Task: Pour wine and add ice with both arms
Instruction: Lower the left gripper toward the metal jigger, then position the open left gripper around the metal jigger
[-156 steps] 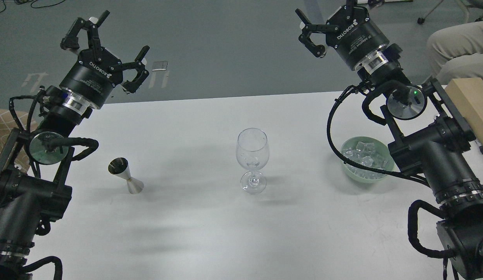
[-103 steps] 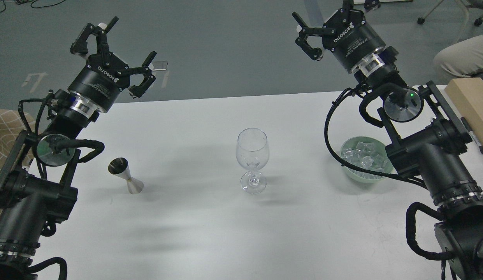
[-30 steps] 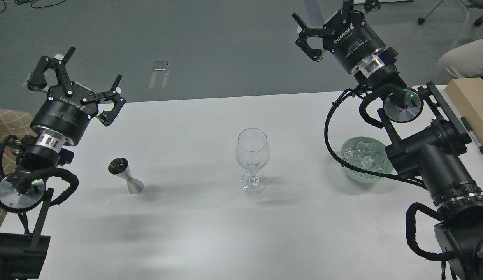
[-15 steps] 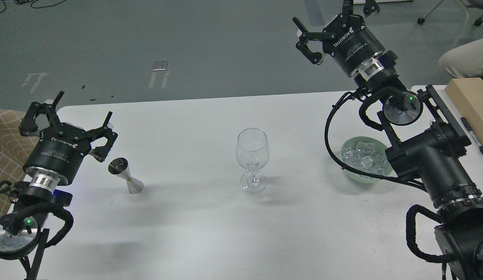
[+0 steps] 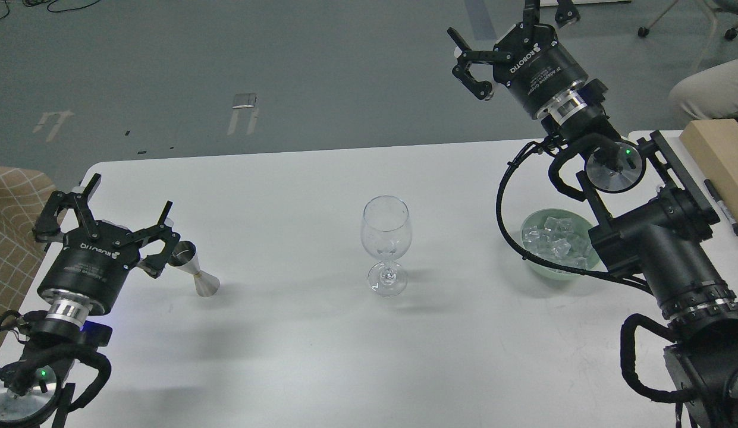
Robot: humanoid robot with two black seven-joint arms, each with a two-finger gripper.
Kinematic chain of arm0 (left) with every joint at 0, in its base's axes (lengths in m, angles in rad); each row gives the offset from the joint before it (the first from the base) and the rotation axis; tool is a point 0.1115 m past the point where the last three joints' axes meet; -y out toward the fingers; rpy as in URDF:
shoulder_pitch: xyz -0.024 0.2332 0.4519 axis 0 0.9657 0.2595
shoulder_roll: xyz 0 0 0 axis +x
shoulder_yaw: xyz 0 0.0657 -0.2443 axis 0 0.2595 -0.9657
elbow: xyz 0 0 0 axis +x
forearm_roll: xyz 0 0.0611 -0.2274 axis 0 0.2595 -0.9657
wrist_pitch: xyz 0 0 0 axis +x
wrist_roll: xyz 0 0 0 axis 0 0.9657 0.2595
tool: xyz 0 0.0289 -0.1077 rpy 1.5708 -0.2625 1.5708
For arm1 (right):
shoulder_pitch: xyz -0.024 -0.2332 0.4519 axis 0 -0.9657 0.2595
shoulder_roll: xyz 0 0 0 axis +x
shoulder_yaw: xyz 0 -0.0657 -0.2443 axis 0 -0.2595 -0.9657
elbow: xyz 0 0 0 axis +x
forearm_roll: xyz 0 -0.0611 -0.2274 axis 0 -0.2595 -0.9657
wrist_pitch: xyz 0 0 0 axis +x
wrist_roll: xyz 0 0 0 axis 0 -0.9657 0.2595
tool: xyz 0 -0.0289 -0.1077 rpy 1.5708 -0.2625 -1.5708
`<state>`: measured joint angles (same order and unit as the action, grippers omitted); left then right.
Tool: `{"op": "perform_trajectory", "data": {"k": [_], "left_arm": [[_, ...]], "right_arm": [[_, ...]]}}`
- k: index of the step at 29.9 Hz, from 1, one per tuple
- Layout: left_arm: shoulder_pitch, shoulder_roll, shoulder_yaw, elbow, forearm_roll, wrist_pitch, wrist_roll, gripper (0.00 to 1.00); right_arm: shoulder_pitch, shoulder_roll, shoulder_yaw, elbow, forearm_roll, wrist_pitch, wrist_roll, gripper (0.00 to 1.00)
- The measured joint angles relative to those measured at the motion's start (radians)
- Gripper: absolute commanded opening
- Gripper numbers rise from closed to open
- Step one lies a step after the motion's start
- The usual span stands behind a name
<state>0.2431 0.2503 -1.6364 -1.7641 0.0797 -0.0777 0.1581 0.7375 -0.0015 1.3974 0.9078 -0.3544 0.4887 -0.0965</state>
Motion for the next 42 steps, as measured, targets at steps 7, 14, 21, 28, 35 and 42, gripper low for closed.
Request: {"op": "perform_trajectory", "data": {"k": [7, 14, 21, 28, 35, 42], "left_arm": [[0.064, 0.0, -0.005, 0.0, -0.049, -0.051, 0.023, 0.98], [0.132, -0.002, -0.017, 0.0, -0.097, -0.075, 0.049, 0.98], [0.176, -0.053, -0.018, 0.0, -0.104, -0.077, 0.051, 0.98], [0.204, -0.119, -0.015, 0.004, -0.106, -0.068, 0.052, 0.98], [0.235, -0.175, -0.014, 0.012, -0.11, -0.066, 0.056, 0.98], [0.246, -0.234, -0.006, 0.039, -0.127, -0.068, 0.066, 0.98]], "right_arm": [[-0.001, 0.0, 0.0, 0.003, 0.0, 0.0, 0.0, 1.0], [-0.002, 0.0, 0.0, 0.001, 0.0, 0.0, 0.0, 1.0], [-0.002, 0.001, 0.0, 0.0, 0.0, 0.0, 0.0, 1.0], [-0.001, 0.002, 0.0, 0.0, 0.0, 0.0, 0.0, 1.0], [-0.001, 0.002, 0.0, -0.001, 0.0, 0.0, 0.0, 1.0], [-0.001, 0.002, 0.0, -0.001, 0.0, 0.0, 0.0, 1.0]]}}
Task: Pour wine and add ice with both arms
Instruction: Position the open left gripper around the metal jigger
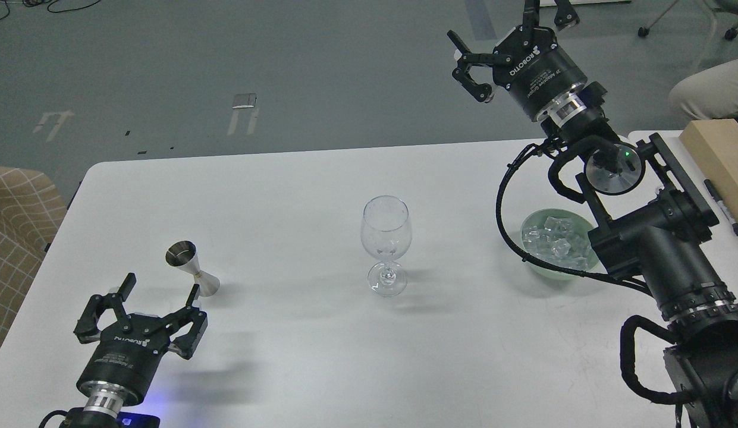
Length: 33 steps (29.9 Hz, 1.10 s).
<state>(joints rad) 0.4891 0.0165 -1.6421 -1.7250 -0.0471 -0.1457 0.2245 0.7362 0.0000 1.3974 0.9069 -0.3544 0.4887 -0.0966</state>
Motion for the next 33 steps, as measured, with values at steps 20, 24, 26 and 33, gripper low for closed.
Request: {"op": "perform_trajectory", "data": {"k": [20, 24, 26, 33], "left_arm": [[-0.074, -0.016, 0.005, 0.046, -0.002, 0.122, 0.004, 0.96], [-0.094, -0.016, 0.005, 0.069, -0.002, 0.133, 0.003, 0.96], [-0.101, -0.016, 0.005, 0.077, -0.002, 0.137, 0.003, 0.96], [-0.152, -0.016, 0.005, 0.127, -0.002, 0.14, 0.003, 0.96]], "right_arm": [[0.0, 0.0, 0.0, 0.002, -0.001, 0.0, 0.0, 1.0], [0.001, 0.0, 0.0, 0.001, -0.002, 0.0, 0.0, 1.0], [0.001, 0.0, 0.0, 0.001, -0.002, 0.0, 0.0, 1.0], [0.002, 0.0, 0.0, 0.003, -0.002, 0.0, 0.0, 1.0]]}}
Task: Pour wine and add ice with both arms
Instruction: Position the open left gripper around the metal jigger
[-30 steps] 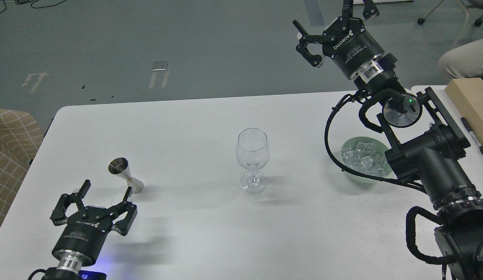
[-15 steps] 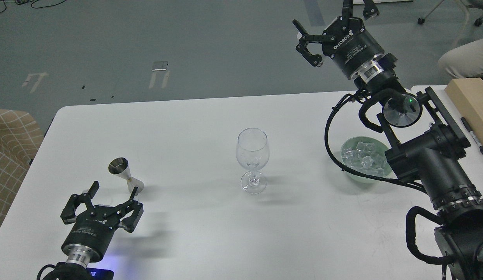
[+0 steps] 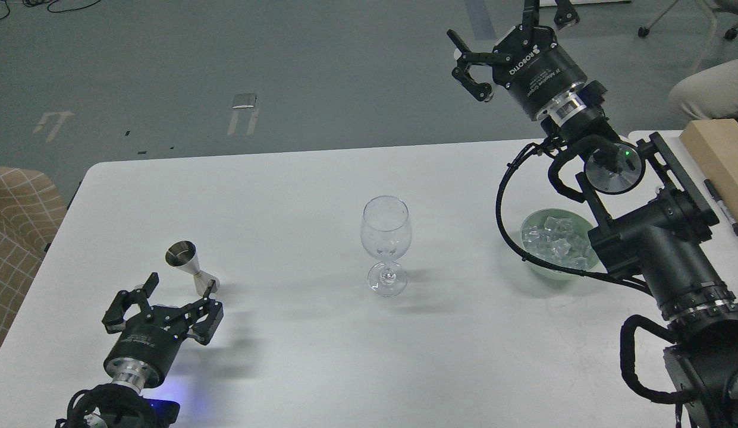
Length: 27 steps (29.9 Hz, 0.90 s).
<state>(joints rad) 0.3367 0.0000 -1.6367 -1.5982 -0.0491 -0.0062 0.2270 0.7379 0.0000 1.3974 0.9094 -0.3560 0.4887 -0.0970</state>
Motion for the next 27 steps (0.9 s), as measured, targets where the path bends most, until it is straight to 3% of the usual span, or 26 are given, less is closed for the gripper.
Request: {"op": "perform_trajectory", "data": {"k": [14, 27], "left_arm": [[-0.049, 0.0, -0.001, 0.082, -0.003, -0.02, 0.0, 0.96], [-0.068, 0.0, 0.003, 0.158, -0.006, -0.127, 0.002, 0.96]], "right_arm": [[0.005, 0.0, 0.0, -0.001, -0.001, 0.0, 0.0, 1.0], [0.008, 0.0, 0.0, -0.002, -0.001, 0.0, 0.0, 1.0]]}}
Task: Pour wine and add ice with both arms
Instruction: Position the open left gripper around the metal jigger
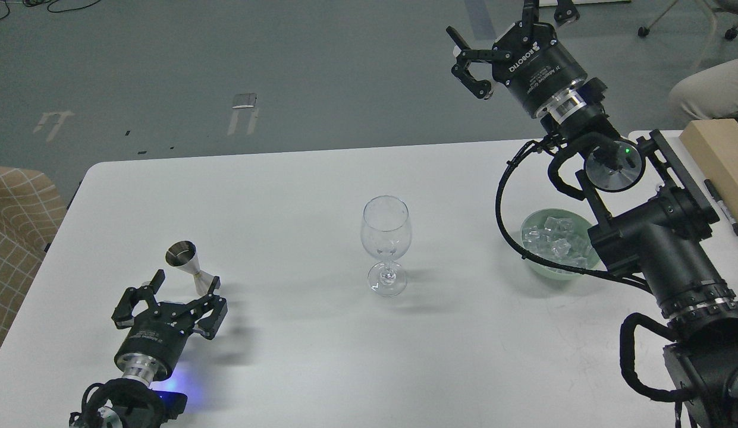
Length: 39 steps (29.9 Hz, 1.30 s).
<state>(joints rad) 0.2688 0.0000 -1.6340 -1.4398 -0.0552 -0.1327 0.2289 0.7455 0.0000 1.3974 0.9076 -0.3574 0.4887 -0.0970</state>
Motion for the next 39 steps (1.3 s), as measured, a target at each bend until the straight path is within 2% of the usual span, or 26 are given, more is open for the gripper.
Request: {"op": "perform_trajectory", "data": {"k": [20, 39], "left_arm": [[-0.075, 0.0, 0.018, 0.081, -0.001, 0.001, 0.005, 0.95], [-0.11, 0.0, 0.012, 0.098, -0.001, -0.001, -0.006, 0.77]], "right_arm": [[0.003, 0.0, 0.0, -0.004, 0.0, 0.0, 0.0, 1.0], [0.003, 0.0, 0.0, -0.006, 0.0, 0.0, 0.0, 1.0]]}}
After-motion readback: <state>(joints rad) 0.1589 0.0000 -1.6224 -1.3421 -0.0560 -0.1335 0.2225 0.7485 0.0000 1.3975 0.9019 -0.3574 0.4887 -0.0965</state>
